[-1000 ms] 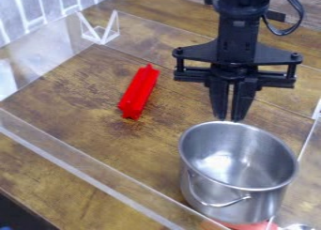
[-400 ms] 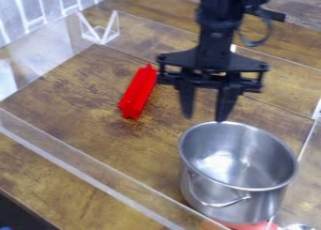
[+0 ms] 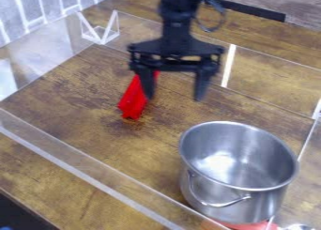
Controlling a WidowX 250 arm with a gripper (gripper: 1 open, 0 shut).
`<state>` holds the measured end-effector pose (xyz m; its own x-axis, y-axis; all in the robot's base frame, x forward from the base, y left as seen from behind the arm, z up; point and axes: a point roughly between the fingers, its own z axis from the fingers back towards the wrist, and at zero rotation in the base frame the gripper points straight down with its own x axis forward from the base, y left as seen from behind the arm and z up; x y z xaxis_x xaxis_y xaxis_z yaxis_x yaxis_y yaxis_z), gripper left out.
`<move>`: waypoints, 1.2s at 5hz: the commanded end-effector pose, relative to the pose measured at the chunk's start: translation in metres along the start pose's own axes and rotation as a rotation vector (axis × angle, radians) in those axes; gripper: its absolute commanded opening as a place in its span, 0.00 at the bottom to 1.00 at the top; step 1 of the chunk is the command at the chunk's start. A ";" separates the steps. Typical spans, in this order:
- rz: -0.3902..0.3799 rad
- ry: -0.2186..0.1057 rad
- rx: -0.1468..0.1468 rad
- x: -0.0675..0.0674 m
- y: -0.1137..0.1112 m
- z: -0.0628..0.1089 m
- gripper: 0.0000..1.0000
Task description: Put the red object in the silver pot
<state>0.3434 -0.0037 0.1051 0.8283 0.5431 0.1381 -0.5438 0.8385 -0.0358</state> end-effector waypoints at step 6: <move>0.099 0.018 -0.069 0.049 0.013 -0.060 1.00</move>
<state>0.3849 0.0296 0.0491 0.7796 0.6184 0.0991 -0.6087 0.7854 -0.1124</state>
